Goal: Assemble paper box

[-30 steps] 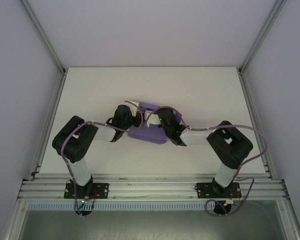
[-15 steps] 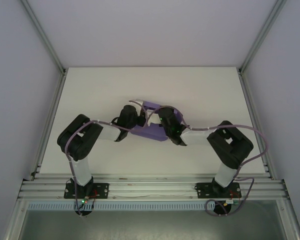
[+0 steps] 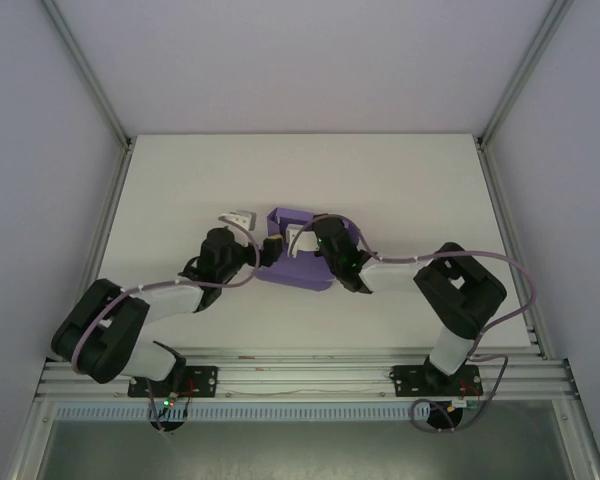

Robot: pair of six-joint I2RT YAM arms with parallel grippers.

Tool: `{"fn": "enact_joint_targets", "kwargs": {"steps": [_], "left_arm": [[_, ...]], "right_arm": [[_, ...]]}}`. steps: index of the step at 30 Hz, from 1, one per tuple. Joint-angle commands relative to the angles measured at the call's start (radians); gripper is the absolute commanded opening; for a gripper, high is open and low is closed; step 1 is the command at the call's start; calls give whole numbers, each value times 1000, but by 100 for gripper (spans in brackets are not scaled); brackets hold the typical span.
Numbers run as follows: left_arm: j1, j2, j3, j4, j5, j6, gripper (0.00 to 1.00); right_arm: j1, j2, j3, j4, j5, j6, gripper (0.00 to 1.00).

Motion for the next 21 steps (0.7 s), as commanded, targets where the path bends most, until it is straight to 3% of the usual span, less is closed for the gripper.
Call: {"fn": "enact_joint_targets", "kwargs": {"steps": [1,6,9,13,21], "left_arm": [[99,0,2,-55,22,-114,100],[125,84,19,34,135,-80,100],[124,161,63,61,255,-14,90],[125,271,119,122,287,-10,68],[123,380,221,132,353,11,59]], "right_arm": [[-12,-28,21,-57,-37,-10,0],[-22,-7,26,-33,-40,-36,0],[-30,12,37,-28,-44,-24,0],[-40,20,41,-27,-68,-21,0],[-46,16,67,-111,-112,1,0]]}}
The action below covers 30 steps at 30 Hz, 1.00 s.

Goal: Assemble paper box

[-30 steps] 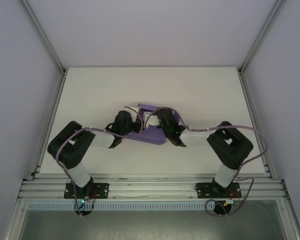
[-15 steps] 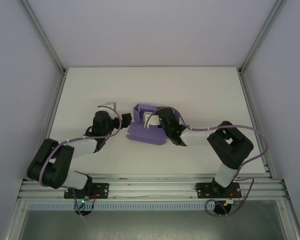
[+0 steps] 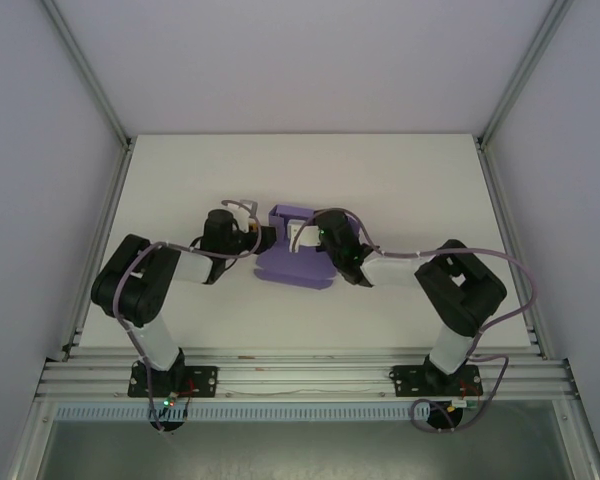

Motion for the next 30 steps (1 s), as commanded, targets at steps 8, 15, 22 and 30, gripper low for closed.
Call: {"fn": "enact_joint_targets", "kwargs": {"steps": [8,15,22,30], "left_arm": [[-27,82,120,6,72,55,53],[-82,140,210,-82,-91,73,43],[-128,151,234,-118,-281,93,29],[-201,190,258,-140,-489,119,9]], "right_arm": [[-5,29,53,-109,-50,3,0],[-5,51,65,-127,-51,19,0],[-5,52,64,-135,-34,39,0],[14,31,41,-135,-21,126,9]]}}
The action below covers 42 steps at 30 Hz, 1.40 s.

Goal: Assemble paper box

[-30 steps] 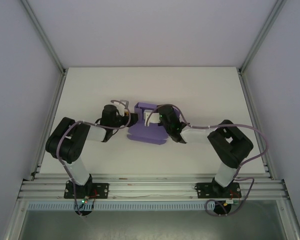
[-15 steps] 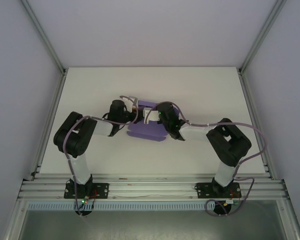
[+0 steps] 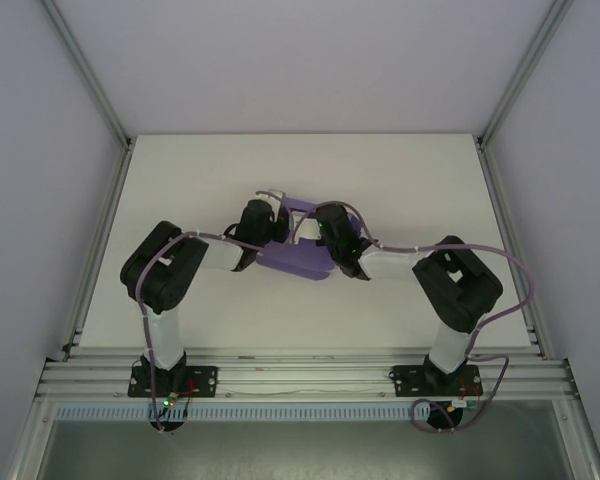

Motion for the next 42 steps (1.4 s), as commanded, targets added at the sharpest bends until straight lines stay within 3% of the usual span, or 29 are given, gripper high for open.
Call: {"fn": "enact_joint_targets", "kwargs": {"steps": [1,6,8,9,13,18,23,25,31,37,42], "left_arm": [[-20,31,-2,-1,-61,17,7],[-37,7,-72,82,-52,79,0],[-39,-22,-87,89,-33,89,0],[-41,-28,-99,100,-17,95,0],[-57,-61,-145,144,23,126,0],[-75,-79,-175,154,102,145,0],[-89,-76,-208,212,192,120,0],[-95,-72,-209,213,201,117,0],[-109,-53,-183,173,194,134,0],[-117,-44,-160,130,167,136,0],[-120,-30,-155,128,153,124,0]], "right_arm": [[35,-10,-15,-77,-54,77,14],[42,-147,-30,-187,-110,272,50],[41,-223,-44,-265,-172,373,92],[41,-268,-54,-306,-213,436,100],[42,-437,-121,-408,-337,661,100],[-14,-643,-241,-242,-356,1003,100],[-145,-612,-76,-433,-406,1325,100],[-187,-520,18,-526,-441,1425,100],[-224,-287,181,-613,-618,1446,97],[-224,-111,303,-698,-657,1415,94],[-224,-27,289,-681,-704,1429,92]]}}
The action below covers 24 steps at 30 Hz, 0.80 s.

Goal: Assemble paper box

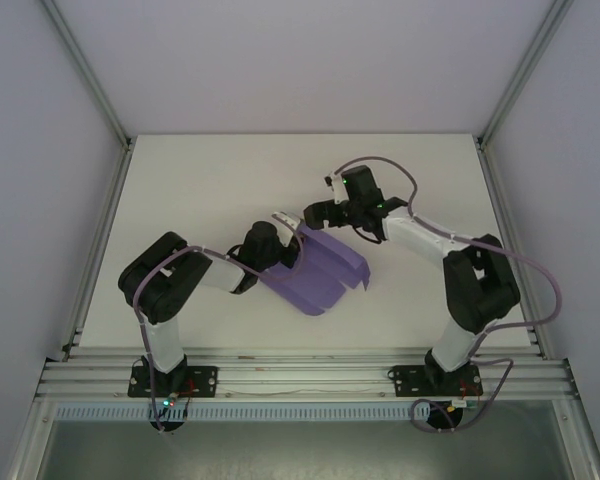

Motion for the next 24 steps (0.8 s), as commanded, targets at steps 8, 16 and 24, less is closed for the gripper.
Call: {"fn": "enact_joint_targets", "kwargs": {"steps": [8,16,24], "left_arm": [[-10,40,44,-54,-17,-35,7],[-9,51,76,-40,-52,-85,17],[5,82,107,25,-29,-133,18]], "right_arm": [[3,69,-77,20,-38,14,90],[6,117,-131,37,26,-16,89],[5,115,-164,49,11,-16,88]]}}
